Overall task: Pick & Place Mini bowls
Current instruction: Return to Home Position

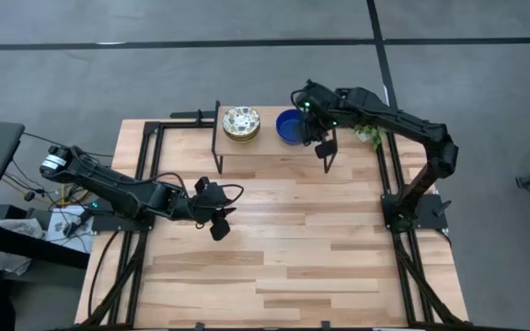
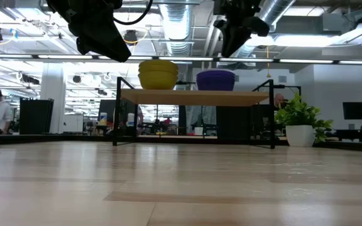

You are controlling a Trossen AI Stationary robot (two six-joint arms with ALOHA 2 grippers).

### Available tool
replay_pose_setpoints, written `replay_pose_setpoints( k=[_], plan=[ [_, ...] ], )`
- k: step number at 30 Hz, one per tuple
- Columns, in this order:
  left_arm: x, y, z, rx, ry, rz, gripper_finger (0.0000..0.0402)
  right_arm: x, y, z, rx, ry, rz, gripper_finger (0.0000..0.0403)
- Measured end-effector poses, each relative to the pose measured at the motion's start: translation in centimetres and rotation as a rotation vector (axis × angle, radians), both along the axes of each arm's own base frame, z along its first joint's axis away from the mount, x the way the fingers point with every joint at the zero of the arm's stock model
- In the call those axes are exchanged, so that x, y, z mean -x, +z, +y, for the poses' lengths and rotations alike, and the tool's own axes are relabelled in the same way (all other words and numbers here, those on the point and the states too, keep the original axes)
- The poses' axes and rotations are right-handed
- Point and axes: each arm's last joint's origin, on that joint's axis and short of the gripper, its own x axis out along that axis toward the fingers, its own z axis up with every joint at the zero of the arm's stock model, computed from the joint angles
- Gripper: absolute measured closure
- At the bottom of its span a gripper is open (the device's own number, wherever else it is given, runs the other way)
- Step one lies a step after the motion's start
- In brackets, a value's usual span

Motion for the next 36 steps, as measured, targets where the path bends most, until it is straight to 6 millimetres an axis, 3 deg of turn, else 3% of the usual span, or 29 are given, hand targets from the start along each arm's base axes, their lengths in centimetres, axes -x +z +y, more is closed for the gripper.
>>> replay_pose_setpoints(
  k=[6,11,17,22,28,36],
  plan=[
    [0.0,0.0,0.0,0.0,0.0,0.0,0.0285,0.0,-0.5,-1.4,-0.016,-0.073,-0.009,0.0393],
    [0.0,0.0,0.0,0.002,0.0,-0.004,0.0285,0.8,0.4,-1.4,-0.031,-0.15,-0.059,0.04],
    [-0.1,0.2,0.0,0.018,0.006,-0.026,0.0285,3.8,2.8,0.8,-0.199,-0.159,-0.131,0.0402],
    [0.0,0.6,0.6,-0.003,0.041,-0.045,0.0285,7.5,3.8,1.6,-0.417,-0.233,-0.233,0.0402],
    [1.2,0.9,1.9,0.008,0.087,-0.088,0.0285,11.9,1.9,2.8,-0.462,-0.347,-0.36,0.0402],
    [4.3,-0.7,2.6,0.055,0.062,-0.296,0.0285,16.9,-1.2,5.9,-0.491,-0.422,-0.58,0.0403]
  ],
)
